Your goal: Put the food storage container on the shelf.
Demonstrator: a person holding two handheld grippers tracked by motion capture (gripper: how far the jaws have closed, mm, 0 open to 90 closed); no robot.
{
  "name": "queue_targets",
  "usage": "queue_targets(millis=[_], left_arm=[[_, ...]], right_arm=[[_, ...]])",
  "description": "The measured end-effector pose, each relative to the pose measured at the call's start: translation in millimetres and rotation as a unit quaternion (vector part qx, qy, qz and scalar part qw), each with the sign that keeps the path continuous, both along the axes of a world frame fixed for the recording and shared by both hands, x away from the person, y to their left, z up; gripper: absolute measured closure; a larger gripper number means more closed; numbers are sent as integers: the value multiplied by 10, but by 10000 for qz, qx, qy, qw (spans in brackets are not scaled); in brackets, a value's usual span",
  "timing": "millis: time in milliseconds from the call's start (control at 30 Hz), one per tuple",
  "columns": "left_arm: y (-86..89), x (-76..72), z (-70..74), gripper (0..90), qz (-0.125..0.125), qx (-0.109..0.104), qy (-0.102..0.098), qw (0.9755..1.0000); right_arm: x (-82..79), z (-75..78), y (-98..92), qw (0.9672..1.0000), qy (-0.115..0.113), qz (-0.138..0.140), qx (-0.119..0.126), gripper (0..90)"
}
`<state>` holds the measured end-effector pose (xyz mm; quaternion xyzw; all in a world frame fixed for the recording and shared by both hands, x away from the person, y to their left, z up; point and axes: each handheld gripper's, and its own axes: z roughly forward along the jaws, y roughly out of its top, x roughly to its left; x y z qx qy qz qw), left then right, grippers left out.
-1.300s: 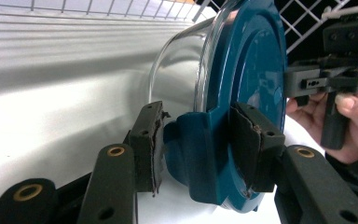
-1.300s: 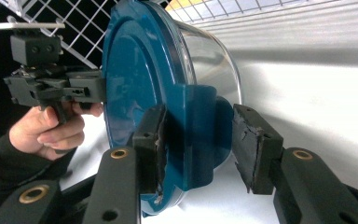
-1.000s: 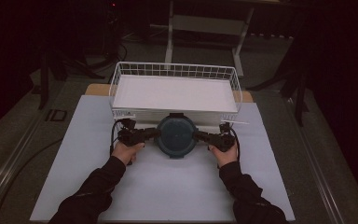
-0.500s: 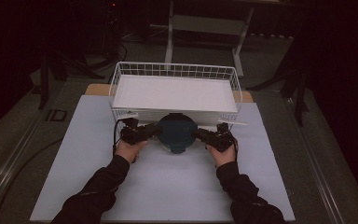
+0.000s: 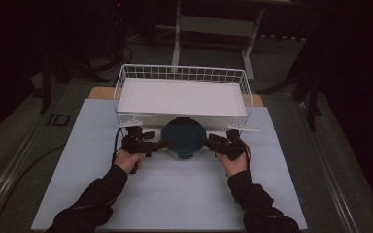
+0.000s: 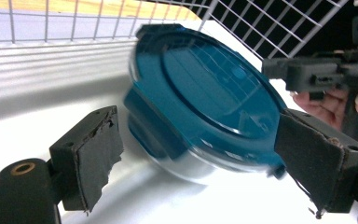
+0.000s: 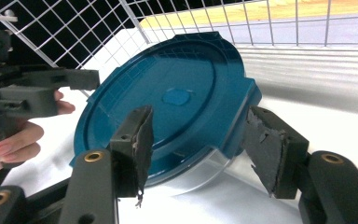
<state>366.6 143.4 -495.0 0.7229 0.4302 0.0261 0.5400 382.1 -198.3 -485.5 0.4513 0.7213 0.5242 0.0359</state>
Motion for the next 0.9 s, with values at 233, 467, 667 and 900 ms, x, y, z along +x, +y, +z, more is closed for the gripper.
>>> queue_targets(millis=[233,467,667,900], left_arm=[[18,-257,24,19,-162,12,-40,9999],[36,-523,75,13,-265,148,-257,9992],[41,-739,116,13,-352,187,-357,9986],[16,-931,146,13,-415,195,-481,9978]], right_arm=[[-153,57,40,9998,-75,161,-47,426],[-297,108,142,9994,-139,323,9,445],[-411,96,264,9986,-121,514,11,482],[-518,82,360,9985,-73,548,-62,560]])
